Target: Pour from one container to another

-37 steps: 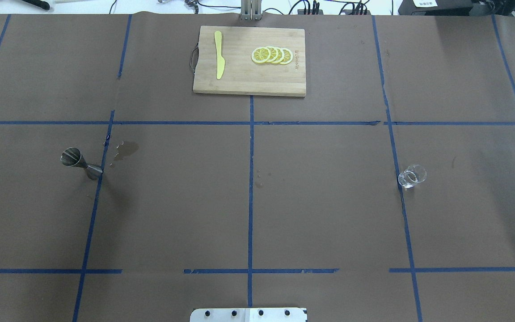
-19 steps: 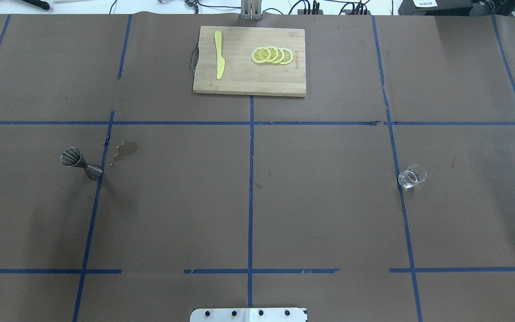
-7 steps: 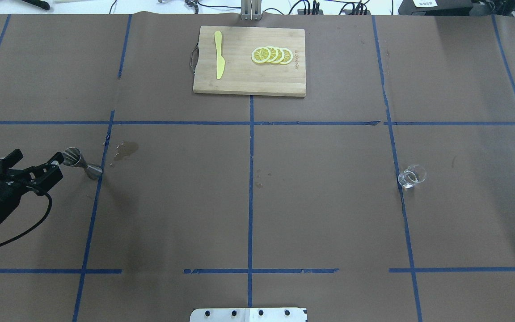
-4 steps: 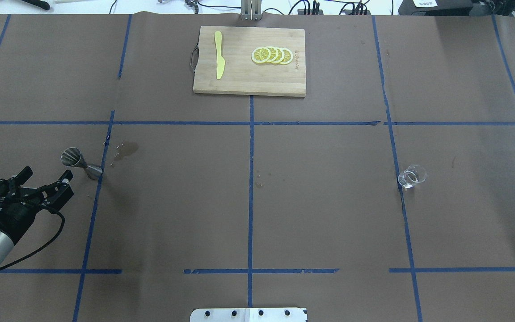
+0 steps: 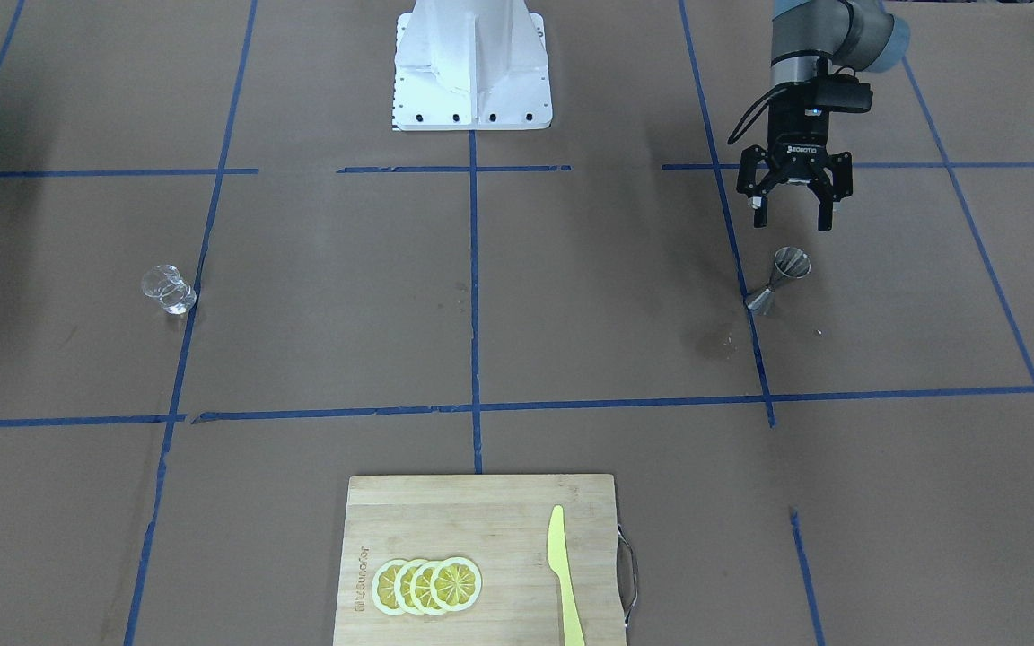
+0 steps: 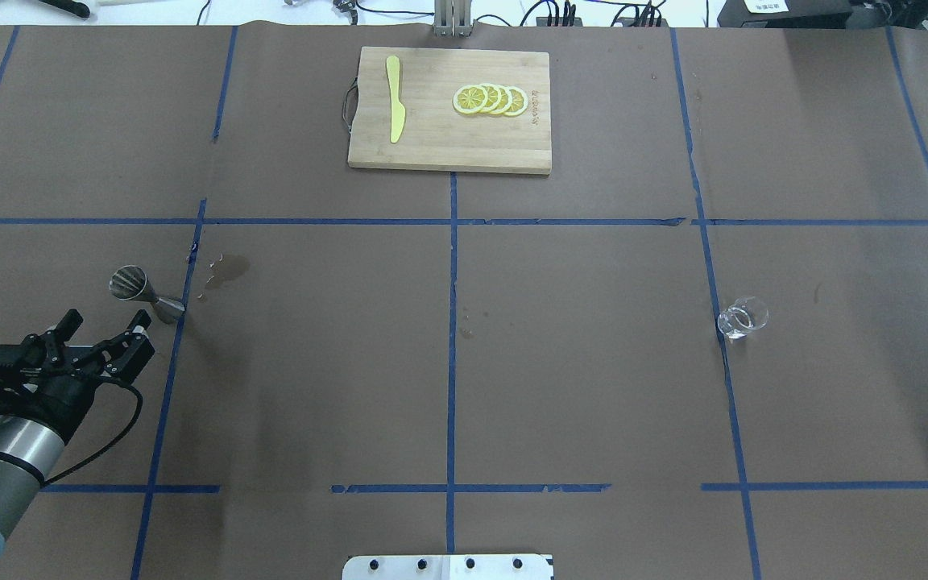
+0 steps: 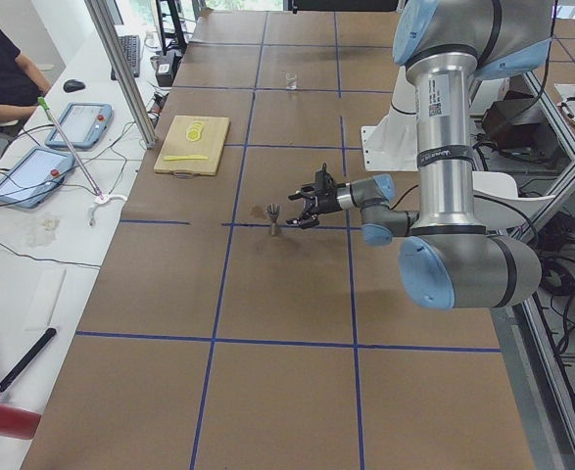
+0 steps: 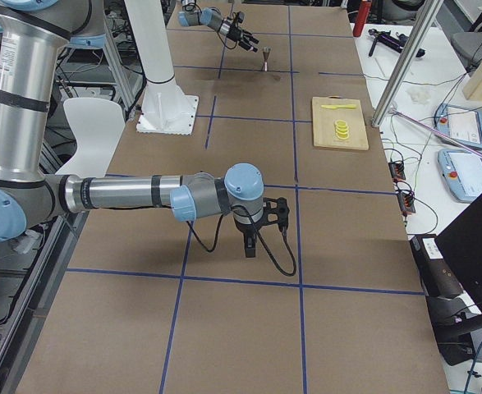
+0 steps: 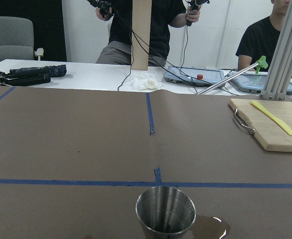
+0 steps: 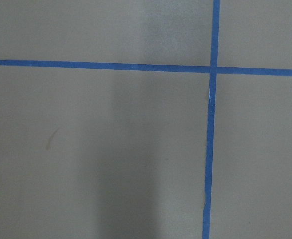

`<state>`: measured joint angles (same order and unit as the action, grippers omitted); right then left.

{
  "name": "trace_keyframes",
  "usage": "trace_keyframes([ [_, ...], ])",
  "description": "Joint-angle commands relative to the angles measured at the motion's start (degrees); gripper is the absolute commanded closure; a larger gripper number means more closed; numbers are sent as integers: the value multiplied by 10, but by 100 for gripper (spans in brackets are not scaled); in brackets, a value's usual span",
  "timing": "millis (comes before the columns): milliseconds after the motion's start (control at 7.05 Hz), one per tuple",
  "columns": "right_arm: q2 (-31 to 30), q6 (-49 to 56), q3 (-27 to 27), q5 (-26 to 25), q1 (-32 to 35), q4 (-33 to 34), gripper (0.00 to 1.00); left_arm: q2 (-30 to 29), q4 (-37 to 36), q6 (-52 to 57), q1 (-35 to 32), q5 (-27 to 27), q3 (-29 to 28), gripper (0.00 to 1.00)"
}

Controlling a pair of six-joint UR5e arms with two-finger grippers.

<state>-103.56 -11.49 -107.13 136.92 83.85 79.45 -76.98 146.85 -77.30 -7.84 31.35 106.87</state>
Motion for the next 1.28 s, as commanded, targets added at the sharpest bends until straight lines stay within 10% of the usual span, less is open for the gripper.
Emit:
trace_keyframes([
  [0,0,2,0,-1,0,0,0,-14,3,-22,5,-44,-33,1],
  [1135,0,3,-2,-2,1,0,0,-106,3,-16,10,-101,-155,1],
])
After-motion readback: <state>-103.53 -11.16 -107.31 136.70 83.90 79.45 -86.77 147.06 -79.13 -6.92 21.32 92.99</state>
